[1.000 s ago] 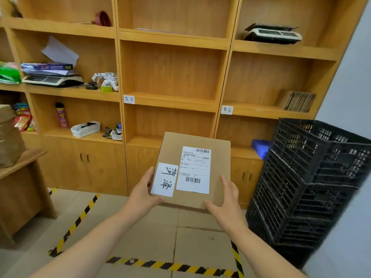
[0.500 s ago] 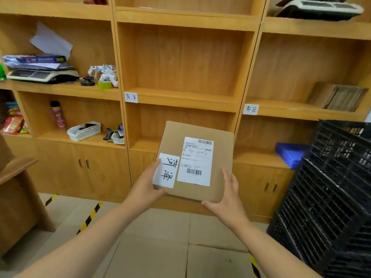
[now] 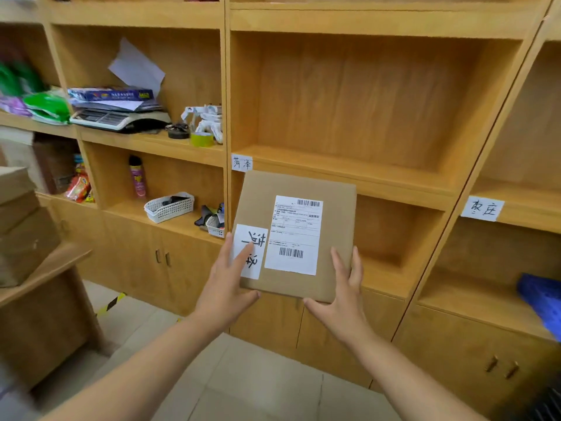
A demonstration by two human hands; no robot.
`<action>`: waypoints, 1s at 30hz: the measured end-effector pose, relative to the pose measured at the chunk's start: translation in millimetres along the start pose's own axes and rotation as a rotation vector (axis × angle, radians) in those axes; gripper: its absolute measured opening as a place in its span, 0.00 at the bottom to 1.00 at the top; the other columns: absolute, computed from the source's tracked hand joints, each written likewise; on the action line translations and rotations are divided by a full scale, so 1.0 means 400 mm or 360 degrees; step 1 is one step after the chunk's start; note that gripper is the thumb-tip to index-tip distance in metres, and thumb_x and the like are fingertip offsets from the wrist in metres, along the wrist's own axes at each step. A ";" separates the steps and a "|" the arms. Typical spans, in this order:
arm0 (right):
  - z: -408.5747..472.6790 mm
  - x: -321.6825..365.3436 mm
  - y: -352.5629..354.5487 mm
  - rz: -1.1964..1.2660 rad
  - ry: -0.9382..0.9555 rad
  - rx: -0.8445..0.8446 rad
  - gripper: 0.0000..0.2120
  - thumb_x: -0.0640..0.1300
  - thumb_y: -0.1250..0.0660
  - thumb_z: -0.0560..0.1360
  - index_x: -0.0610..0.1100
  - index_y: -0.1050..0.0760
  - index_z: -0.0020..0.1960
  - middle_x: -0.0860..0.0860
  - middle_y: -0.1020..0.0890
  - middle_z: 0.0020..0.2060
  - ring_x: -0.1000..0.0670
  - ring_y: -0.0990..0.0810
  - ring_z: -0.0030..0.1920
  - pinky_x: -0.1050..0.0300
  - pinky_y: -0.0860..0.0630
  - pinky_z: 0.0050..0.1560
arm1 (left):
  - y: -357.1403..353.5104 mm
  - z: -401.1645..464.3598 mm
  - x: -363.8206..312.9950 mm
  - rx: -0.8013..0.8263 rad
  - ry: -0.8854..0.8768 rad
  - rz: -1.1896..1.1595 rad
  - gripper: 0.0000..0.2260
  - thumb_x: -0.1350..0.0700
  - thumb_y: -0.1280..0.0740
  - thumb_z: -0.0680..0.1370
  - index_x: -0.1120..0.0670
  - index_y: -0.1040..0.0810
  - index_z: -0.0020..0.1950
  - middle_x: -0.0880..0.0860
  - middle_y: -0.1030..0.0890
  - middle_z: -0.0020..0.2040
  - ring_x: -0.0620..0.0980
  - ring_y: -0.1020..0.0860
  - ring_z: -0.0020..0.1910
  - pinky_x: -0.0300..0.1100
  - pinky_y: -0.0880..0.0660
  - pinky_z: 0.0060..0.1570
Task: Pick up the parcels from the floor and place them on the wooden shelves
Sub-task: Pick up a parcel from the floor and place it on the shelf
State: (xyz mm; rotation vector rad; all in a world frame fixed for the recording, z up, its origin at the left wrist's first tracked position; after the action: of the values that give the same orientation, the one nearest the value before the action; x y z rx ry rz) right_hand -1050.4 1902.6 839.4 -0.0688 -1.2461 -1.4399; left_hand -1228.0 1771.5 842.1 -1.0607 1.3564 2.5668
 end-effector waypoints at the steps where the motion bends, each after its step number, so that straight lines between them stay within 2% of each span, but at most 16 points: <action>1: 0.033 -0.002 -0.020 -0.0019 0.0010 -0.0001 0.51 0.50 0.24 0.63 0.58 0.54 0.74 0.57 0.65 0.74 0.61 0.56 0.71 0.60 0.46 0.69 | 0.003 0.030 0.020 -0.0013 0.0012 -0.0005 0.41 0.52 0.26 0.68 0.43 0.47 0.74 0.45 0.62 0.77 0.50 0.52 0.76 0.51 0.39 0.71; 5: 0.158 -0.010 -0.097 -0.0085 -0.0002 -0.0011 0.50 0.51 0.24 0.63 0.58 0.53 0.75 0.55 0.64 0.75 0.52 0.52 0.75 0.60 0.44 0.68 | 0.001 0.160 0.103 -0.0025 -0.0030 -0.0028 0.40 0.53 0.26 0.69 0.44 0.46 0.74 0.47 0.61 0.77 0.50 0.53 0.76 0.48 0.43 0.71; 11: 0.356 -0.008 -0.219 -0.0156 -0.0067 -0.0079 0.51 0.55 0.26 0.63 0.60 0.56 0.74 0.57 0.65 0.74 0.49 0.47 0.75 0.51 0.34 0.68 | 0.004 0.388 0.234 0.0010 -0.0133 -0.0076 0.39 0.52 0.26 0.69 0.44 0.45 0.74 0.47 0.61 0.77 0.49 0.55 0.76 0.42 0.47 0.70; 17: 0.568 0.014 -0.340 -0.0167 -0.0155 -0.0155 0.50 0.54 0.25 0.64 0.60 0.55 0.74 0.55 0.65 0.74 0.49 0.45 0.75 0.53 0.34 0.67 | 0.041 0.640 0.348 0.0109 -0.0192 -0.0099 0.37 0.53 0.27 0.69 0.43 0.43 0.73 0.46 0.59 0.77 0.50 0.50 0.75 0.48 0.39 0.69; 22: 0.721 0.014 -0.402 -0.0187 -0.0189 -0.0236 0.50 0.53 0.25 0.64 0.59 0.55 0.74 0.56 0.65 0.74 0.48 0.44 0.74 0.55 0.36 0.67 | 0.042 0.818 0.412 0.0141 -0.0304 -0.0154 0.35 0.54 0.27 0.69 0.43 0.41 0.72 0.46 0.55 0.77 0.52 0.49 0.75 0.50 0.42 0.70; 27: 0.877 0.000 -0.420 -0.0237 -0.0183 -0.0257 0.50 0.54 0.25 0.63 0.60 0.54 0.74 0.57 0.64 0.74 0.48 0.40 0.73 0.53 0.33 0.66 | 0.036 0.973 0.439 0.0071 -0.0393 -0.0165 0.35 0.54 0.27 0.69 0.43 0.40 0.72 0.43 0.54 0.76 0.54 0.48 0.74 0.50 0.41 0.69; 30: 0.971 -0.020 -0.424 -0.0228 -0.0152 -0.0269 0.50 0.54 0.24 0.63 0.60 0.53 0.74 0.56 0.63 0.75 0.47 0.40 0.73 0.54 0.35 0.67 | 0.028 1.060 0.444 0.0044 -0.0406 -0.0112 0.35 0.54 0.27 0.69 0.43 0.40 0.72 0.44 0.53 0.77 0.53 0.49 0.74 0.49 0.42 0.69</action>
State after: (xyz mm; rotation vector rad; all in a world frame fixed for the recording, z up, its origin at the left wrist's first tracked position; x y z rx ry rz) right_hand -1399.9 2135.5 895.5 -0.1675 -1.2237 -1.6814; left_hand -1599.3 2034.7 906.0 -0.7313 1.2631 2.5195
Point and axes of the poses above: each hand's wrist, its own z-axis towards the middle knuckle, its own y-axis out of the back of the hand, x = y × z, the point moved 8 cm from there along z, towards the middle knuckle
